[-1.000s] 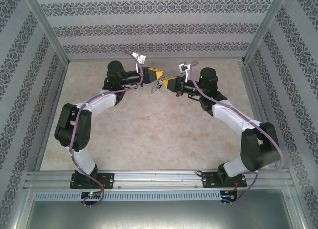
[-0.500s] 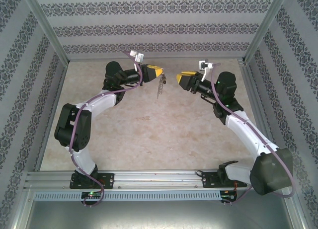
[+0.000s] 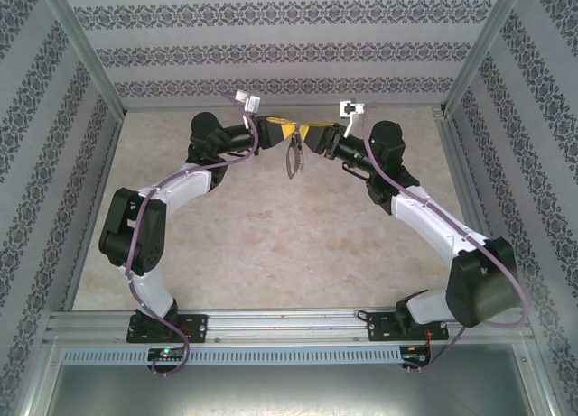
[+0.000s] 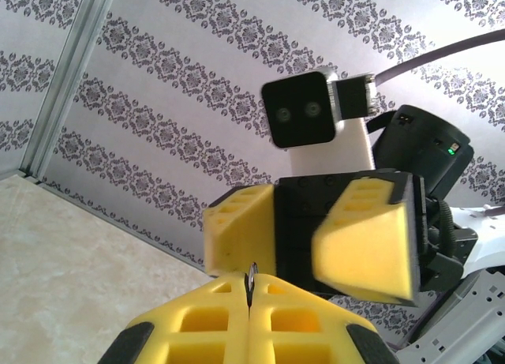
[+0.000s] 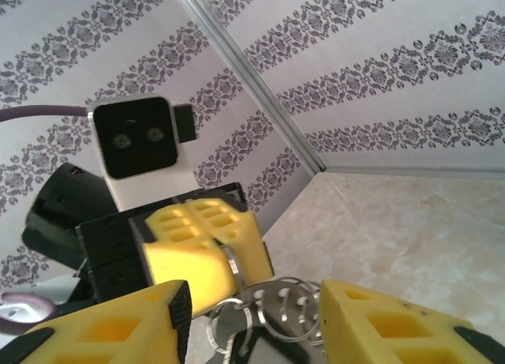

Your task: Put the keys on the keyring

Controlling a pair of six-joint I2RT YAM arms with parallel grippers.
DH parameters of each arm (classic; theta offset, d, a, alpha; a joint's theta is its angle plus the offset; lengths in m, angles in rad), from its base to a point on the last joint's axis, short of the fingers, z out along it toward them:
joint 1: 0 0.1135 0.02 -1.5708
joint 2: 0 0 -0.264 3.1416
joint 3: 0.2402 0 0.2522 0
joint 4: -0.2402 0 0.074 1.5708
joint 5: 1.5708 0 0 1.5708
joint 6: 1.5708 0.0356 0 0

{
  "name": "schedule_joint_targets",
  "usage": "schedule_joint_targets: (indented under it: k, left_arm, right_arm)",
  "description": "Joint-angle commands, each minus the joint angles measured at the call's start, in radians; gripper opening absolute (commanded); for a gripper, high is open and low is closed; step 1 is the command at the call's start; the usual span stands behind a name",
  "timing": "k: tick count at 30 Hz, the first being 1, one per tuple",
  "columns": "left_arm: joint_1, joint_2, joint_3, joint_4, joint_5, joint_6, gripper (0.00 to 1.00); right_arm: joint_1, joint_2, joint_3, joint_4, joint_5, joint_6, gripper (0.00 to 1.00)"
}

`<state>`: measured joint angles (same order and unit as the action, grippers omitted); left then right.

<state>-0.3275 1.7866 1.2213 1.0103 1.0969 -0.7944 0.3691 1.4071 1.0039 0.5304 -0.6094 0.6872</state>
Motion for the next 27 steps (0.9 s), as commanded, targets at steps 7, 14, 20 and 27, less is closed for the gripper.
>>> schedule_joint_targets:
  k: [7,14,20,27]
  left_arm:
    - [-0.007,-0.03,-0.004,0.06,-0.006,-0.008,0.0]
    - [-0.009,-0.029,-0.003,0.055,-0.008,-0.003,0.0]
    - [-0.009,-0.03,0.003,0.044,-0.01,0.004,0.0]
    - [-0.011,-0.03,0.004,0.039,-0.017,0.008,0.0]
  right_arm:
    - [0.009,0.071,0.036,0.182,-0.029,0.117,0.4]
    - [0.016,0.097,0.05,0.211,-0.055,0.136,0.33]
    - [0.019,0.116,0.054,0.235,-0.09,0.153,0.3]
    - [0.024,0.121,0.041,0.257,-0.126,0.163,0.16]
